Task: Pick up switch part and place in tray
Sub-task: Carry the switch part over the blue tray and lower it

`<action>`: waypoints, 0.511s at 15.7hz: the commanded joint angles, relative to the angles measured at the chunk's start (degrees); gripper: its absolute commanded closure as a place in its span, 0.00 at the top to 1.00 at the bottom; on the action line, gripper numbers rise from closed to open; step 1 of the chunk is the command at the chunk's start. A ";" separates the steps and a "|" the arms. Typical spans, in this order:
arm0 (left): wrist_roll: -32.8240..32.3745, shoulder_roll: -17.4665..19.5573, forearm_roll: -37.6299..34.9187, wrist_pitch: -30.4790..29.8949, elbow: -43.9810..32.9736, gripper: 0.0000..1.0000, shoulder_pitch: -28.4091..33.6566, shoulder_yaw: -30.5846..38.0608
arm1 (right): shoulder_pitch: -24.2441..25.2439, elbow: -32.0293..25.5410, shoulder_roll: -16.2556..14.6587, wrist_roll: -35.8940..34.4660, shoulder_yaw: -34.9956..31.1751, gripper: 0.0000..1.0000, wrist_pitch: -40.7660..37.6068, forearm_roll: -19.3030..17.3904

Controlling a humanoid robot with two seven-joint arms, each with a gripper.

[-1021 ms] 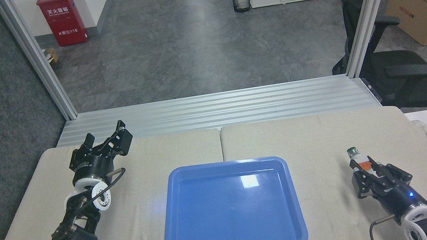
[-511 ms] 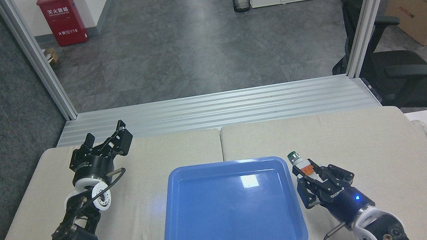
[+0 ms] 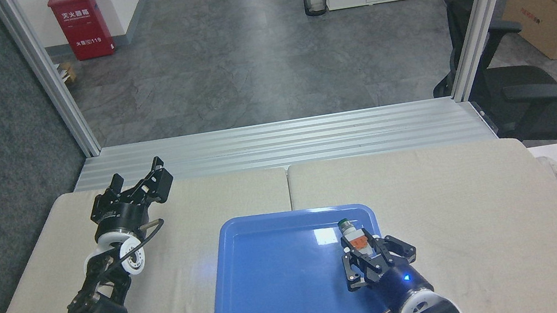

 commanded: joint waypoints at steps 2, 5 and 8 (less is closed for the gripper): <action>0.02 0.01 0.00 0.01 0.00 1.00 0.00 0.00 | -0.80 5.91 9.23 1.39 7.38 0.00 3.84 5.49; 0.02 0.01 0.00 0.01 0.00 1.00 0.00 0.00 | -0.80 6.98 9.41 1.32 6.25 0.81 5.69 5.51; 0.02 0.01 0.00 0.01 0.00 1.00 0.00 0.00 | -4.48 6.54 8.89 0.87 -0.15 0.98 6.31 4.89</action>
